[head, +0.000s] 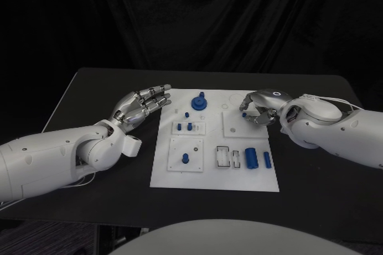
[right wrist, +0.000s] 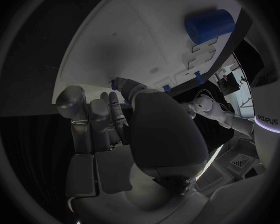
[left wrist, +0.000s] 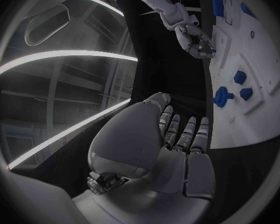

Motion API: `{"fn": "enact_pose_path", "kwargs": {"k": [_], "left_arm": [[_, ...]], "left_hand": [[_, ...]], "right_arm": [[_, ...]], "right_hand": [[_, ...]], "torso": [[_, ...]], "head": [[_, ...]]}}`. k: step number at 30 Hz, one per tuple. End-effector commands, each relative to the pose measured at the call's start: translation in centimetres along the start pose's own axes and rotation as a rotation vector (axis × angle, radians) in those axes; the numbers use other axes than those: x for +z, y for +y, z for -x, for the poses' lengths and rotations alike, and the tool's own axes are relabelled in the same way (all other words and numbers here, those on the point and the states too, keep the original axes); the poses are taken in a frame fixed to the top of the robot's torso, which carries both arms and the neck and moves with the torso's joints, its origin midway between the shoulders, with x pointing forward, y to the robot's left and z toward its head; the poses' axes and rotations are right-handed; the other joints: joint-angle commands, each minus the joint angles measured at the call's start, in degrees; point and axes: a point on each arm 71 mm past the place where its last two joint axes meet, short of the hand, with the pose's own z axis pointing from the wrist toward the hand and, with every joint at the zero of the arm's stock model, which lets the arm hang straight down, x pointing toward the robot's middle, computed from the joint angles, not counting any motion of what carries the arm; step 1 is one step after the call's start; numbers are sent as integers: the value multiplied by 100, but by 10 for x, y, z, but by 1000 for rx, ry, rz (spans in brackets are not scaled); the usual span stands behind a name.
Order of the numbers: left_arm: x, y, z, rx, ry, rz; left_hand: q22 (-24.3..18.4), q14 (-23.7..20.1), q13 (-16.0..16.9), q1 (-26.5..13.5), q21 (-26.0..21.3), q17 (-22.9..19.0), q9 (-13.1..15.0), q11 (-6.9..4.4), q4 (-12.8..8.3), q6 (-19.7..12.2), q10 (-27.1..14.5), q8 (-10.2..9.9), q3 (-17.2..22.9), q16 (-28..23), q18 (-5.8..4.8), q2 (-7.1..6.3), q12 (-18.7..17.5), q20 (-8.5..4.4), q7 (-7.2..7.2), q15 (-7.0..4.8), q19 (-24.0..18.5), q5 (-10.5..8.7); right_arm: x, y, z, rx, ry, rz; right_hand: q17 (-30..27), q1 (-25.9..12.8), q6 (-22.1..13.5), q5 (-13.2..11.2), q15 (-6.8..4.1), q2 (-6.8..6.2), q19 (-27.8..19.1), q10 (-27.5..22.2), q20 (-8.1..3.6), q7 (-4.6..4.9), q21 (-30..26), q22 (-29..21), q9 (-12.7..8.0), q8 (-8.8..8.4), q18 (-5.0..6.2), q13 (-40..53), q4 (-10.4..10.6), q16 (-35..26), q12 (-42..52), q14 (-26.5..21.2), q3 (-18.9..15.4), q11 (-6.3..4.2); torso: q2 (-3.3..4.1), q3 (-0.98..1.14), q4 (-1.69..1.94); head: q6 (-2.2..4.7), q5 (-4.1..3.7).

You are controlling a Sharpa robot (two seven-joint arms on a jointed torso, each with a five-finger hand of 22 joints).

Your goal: Assemble the parts on the task board

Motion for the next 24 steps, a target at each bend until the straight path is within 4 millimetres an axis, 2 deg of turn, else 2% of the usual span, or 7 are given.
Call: {"fn": "enact_pose_path", "kwargs": {"k": [1,6,9,12,18,24], "left_arm": [[-1,-11,-1,-15,7,-160],[-2,-11,-1,-16,7,-159],[-2,-11,-1,-17,7,-159],[-2,-10,-1,-17,8,-158],[-1,-9,-1,-19,9,-156],[-1,-9,-2,-20,11,-154]], "left_hand": [[16,9,8,-19,19,4,-7,28,0,8,-2,18,45,11,-105,16,20,-4,-17,-50,38,38],[19,9,8,-18,20,4,-8,30,-2,4,-2,17,49,11,-106,16,22,-4,-17,-49,41,41],[28,11,8,-18,22,4,-8,31,-3,7,-2,18,52,16,-106,16,20,-4,-16,-49,47,43],[28,11,8,-18,22,4,-8,31,-3,7,-2,18,52,16,-106,16,20,-4,-16,-49,47,43],[28,11,8,-18,22,4,-8,31,-3,7,-2,18,52,16,-106,16,20,-4,-16,-49,47,43],[28,11,8,-18,22,4,-8,31,-3,7,-2,18,52,16,-106,16,20,-4,-16,-49,47,43]], "right_arm": [[1,-1,-3,-10,-13,1],[3,1,-8,-8,-5,8],[4,2,-9,-8,-2,9],[4,2,-10,-8,0,8],[5,1,-11,-8,2,6],[5,2,-12,-6,-10,11]], "right_hand": [[19,-63,78,-10,-16,-2,45,111,-10,-5,24,526,-7,-35,-69,-16,-7,23,-34,51,-32,-22],[31,-64,203,49,-39,8,55,286,-23,-19,24,530,11,-47,-69,-35,-23,20,-41,59,-21,-44],[42,-63,472,98,-59,29,60,426,-47,-37,22,535,88,40,-68,-46,-42,17,-52,64,-9,-73],[51,-52,576,132,-85,48,64,579,-67,-62,23,540,138,60,-69,-30,-69,13,-17,67,-1,-104],[90,23,862,301,-156,132,86,864,-134,-132,62,563,325,215,-75,39,-182,14,84,87,14,-190],[152,112,1021,324,-237,237,123,1139,-210,-196,125,595,523,406,-86,130,-321,22,205,132,27,-283]], "torso": [[-1,-2,-2],[-7,0,4],[-9,-1,11],[-12,-7,4],[-5,-5,2],[-4,-6,0]], "head": [[0,-17],[0,-16],[0,-19],[0,-10],[0,-27],[0,-10]]}}
